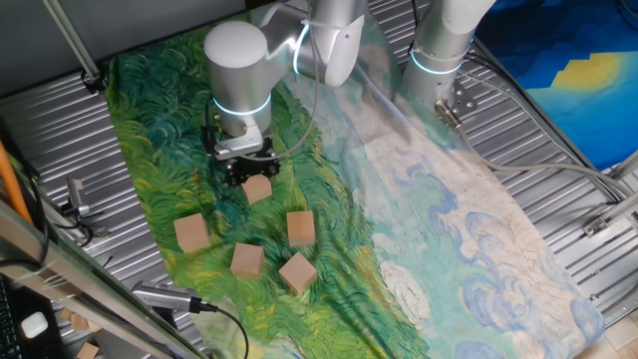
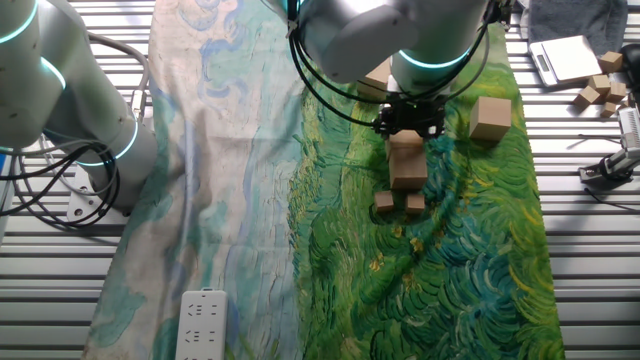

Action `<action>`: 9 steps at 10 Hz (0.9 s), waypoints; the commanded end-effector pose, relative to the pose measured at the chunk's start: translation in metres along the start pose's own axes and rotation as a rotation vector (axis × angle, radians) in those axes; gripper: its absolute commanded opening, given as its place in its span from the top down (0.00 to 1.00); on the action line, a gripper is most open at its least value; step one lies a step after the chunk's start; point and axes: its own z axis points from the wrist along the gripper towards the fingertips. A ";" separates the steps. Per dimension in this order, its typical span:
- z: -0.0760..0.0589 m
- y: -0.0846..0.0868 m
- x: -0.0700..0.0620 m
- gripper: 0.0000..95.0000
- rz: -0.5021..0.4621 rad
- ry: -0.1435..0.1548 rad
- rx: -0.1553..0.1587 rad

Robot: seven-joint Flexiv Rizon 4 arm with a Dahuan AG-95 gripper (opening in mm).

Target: Stack the blocks into a pyramid shape

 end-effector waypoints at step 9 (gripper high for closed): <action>-0.031 0.013 -0.083 0.20 0.169 0.050 -0.038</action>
